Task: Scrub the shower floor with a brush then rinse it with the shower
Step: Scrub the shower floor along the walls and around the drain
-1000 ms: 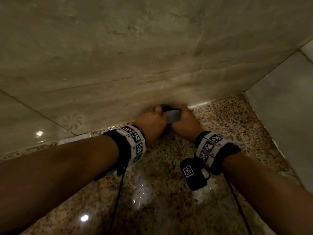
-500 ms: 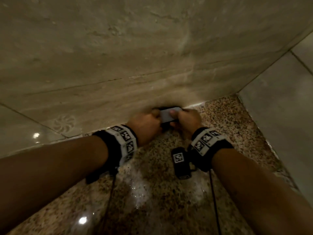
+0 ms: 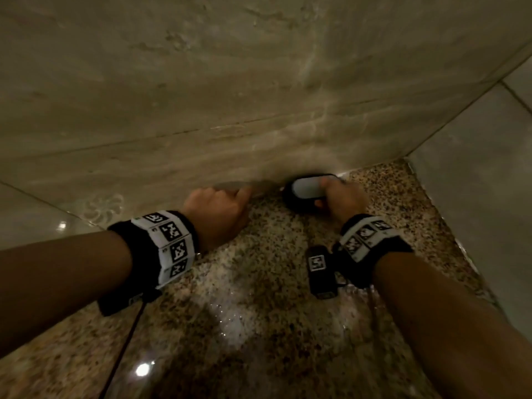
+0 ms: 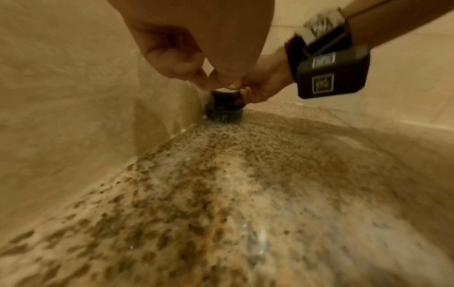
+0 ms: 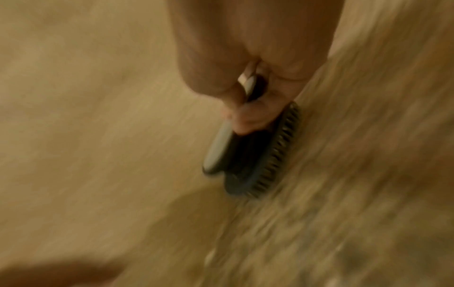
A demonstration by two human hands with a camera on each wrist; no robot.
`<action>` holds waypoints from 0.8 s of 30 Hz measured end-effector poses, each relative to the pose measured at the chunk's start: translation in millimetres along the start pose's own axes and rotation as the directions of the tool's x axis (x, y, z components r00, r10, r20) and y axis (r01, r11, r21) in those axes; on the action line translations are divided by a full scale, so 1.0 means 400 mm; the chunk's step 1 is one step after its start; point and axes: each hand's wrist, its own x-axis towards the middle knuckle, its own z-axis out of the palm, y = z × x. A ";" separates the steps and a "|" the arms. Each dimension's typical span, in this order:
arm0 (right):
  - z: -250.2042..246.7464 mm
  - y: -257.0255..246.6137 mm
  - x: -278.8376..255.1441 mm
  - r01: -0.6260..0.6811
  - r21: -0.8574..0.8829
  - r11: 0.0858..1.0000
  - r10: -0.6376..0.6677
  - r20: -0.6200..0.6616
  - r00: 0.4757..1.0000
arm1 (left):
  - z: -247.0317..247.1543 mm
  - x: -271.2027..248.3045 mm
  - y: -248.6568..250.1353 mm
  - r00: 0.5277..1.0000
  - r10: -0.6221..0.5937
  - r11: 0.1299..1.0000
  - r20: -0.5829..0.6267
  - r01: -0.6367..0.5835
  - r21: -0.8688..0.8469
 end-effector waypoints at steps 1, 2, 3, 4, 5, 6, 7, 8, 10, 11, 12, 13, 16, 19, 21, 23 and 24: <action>-0.004 0.010 0.011 -0.017 0.036 0.999 0.018 -0.020 1.000 | 0.001 -0.004 -0.001 0.999 0.001 0.999 -0.048 -0.003 -0.039; 0.008 0.011 -0.008 -0.015 0.019 1.000 0.015 0.004 1.000 | -0.003 -0.007 0.000 0.997 0.005 0.996 -0.078 -0.012 -0.092; 0.055 0.017 -0.044 0.030 -0.034 0.999 -0.028 0.071 0.997 | -0.009 -0.014 -0.001 0.997 0.020 0.993 -0.076 -0.029 -0.117; 0.108 0.022 -0.093 0.073 -0.106 0.992 -0.055 0.166 0.985 | -0.011 -0.021 -0.004 0.997 0.051 0.993 -0.050 -0.056 -0.104; 0.166 0.027 -0.140 0.112 -0.137 0.984 -0.075 0.249 0.965 | -0.005 -0.029 -0.007 0.994 0.091 0.993 -0.061 -0.095 -0.068; 0.220 0.030 -0.185 0.131 -0.125 0.983 -0.084 0.324 0.942 | 0.008 -0.035 -0.010 0.988 0.134 0.991 -0.073 -0.136 -0.019; 0.251 0.032 -0.209 0.151 -0.103 0.983 -0.106 0.351 0.930 | 0.018 -0.039 -0.012 0.985 0.160 0.987 -0.071 -0.159 0.013; 0.255 0.023 -0.225 0.180 -0.150 0.972 -0.112 0.376 0.920 | 0.027 -0.044 -0.019 0.988 0.148 0.989 -0.046 -0.148 0.015; 0.207 0.014 -0.187 0.118 -0.127 0.985 -0.070 0.331 0.941 | 0.016 -0.049 -0.035 0.998 0.066 0.998 -0.023 -0.066 -0.022; 0.170 0.011 -0.149 0.060 -0.063 0.996 -0.042 0.259 0.965 | 0.015 -0.058 -0.049 0.999 0.045 0.999 -0.027 -0.046 -0.026; 0.130 0.006 -0.110 0.017 -0.007 1.000 -0.015 0.172 0.985 | 0.012 -0.069 -0.060 0.998 0.061 0.997 -0.019 -0.062 -0.055; 0.101 0.003 -0.087 0.005 0.027 1.000 -0.008 0.098 0.995 | 0.008 -0.083 -0.071 0.996 0.087 0.995 -0.025 -0.089 -0.056; 0.126 0.004 -0.098 0.005 0.032 0.999 -0.007 0.088 0.996 | 0.008 -0.111 -0.105 0.999 0.041 0.999 0.000 -0.041 -0.032; 0.266 0.027 -0.223 0.025 -0.002 1.000 -0.024 0.267 0.963 | 0.014 -0.129 -0.126 0.981 -0.137 0.989 0.135 0.129 0.070; 0.318 0.032 -0.286 0.105 -0.078 0.991 -0.065 0.406 0.912 | 0.021 -0.138 -0.131 0.983 -0.123 0.988 0.133 0.108 0.114; 0.289 0.015 -0.283 0.093 -0.041 0.995 -0.063 0.467 0.882 | 0.031 -0.137 -0.133 0.988 -0.104 0.989 0.116 0.090 0.121; 0.263 0.011 -0.253 0.059 0.002 0.998 -0.054 0.438 0.897 | 0.034 -0.133 -0.136 0.989 -0.106 0.991 0.107 0.096 0.095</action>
